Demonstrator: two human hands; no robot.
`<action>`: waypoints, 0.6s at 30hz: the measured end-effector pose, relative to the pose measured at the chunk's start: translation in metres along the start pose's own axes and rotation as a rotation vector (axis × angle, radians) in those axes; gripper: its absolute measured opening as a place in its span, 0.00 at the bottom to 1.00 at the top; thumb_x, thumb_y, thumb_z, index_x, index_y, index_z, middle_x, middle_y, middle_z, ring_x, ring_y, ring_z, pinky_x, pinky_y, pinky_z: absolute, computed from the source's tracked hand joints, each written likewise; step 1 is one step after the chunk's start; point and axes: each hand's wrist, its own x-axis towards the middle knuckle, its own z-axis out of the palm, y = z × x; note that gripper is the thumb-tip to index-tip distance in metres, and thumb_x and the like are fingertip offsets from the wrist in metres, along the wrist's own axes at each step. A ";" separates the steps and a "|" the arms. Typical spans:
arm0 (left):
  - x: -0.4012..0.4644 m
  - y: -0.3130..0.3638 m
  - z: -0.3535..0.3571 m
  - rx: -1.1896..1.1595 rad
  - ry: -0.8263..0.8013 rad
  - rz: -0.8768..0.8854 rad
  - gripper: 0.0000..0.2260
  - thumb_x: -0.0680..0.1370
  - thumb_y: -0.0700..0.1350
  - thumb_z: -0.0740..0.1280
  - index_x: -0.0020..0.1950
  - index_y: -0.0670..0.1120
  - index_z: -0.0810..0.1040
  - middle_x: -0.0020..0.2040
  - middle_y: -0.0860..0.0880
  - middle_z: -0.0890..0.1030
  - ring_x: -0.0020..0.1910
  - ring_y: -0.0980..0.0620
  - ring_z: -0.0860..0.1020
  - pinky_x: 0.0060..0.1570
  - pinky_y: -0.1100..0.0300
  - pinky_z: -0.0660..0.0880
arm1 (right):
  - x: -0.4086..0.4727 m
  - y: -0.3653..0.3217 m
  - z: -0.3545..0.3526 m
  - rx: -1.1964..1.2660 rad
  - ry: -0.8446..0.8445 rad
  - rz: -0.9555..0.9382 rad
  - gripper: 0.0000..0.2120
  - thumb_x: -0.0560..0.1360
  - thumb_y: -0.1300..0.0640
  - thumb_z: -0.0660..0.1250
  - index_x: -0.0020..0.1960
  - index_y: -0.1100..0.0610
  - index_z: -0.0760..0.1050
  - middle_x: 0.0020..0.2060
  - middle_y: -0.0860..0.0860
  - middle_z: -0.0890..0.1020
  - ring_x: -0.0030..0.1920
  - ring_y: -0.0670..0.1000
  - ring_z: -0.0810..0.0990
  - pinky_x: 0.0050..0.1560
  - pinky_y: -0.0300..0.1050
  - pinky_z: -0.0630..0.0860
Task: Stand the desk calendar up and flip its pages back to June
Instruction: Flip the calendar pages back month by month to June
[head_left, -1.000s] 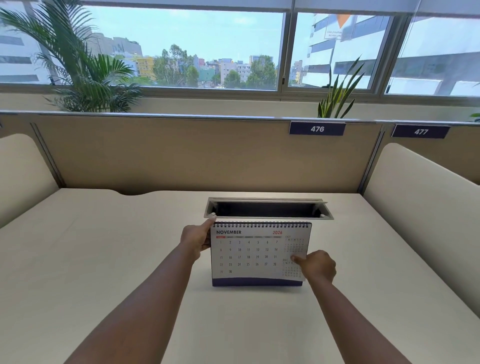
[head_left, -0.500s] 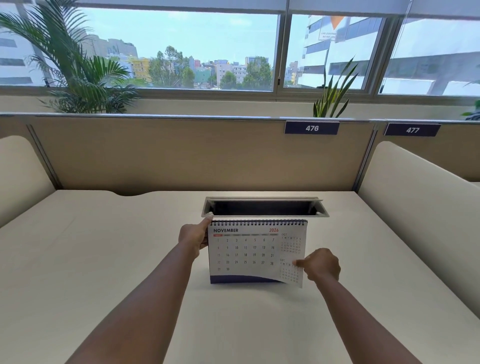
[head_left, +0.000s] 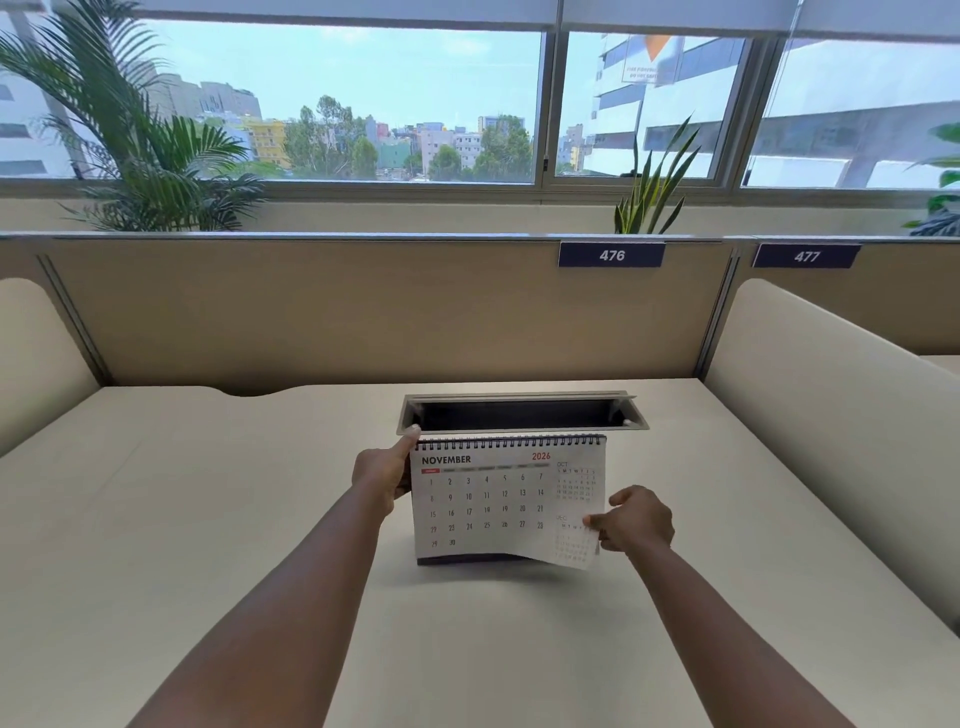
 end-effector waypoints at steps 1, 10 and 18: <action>0.000 -0.001 0.000 0.001 -0.001 0.001 0.16 0.71 0.52 0.72 0.41 0.39 0.76 0.37 0.43 0.82 0.38 0.46 0.80 0.39 0.55 0.77 | 0.000 0.000 -0.001 0.066 -0.034 0.012 0.19 0.63 0.62 0.77 0.46 0.60 0.69 0.45 0.58 0.81 0.40 0.59 0.84 0.44 0.49 0.81; -0.003 -0.001 -0.001 0.029 -0.038 0.008 0.18 0.72 0.52 0.71 0.46 0.37 0.77 0.47 0.38 0.82 0.45 0.43 0.80 0.51 0.52 0.78 | -0.005 -0.005 -0.025 0.239 -0.638 0.000 0.11 0.72 0.50 0.68 0.50 0.55 0.76 0.47 0.56 0.84 0.49 0.57 0.82 0.49 0.51 0.79; -0.005 0.000 -0.005 -0.036 -0.041 -0.018 0.21 0.77 0.57 0.61 0.45 0.37 0.76 0.39 0.42 0.80 0.43 0.43 0.78 0.48 0.53 0.74 | -0.001 -0.024 -0.043 0.725 -0.840 -0.070 0.24 0.65 0.43 0.66 0.54 0.58 0.78 0.43 0.58 0.86 0.41 0.57 0.85 0.38 0.49 0.83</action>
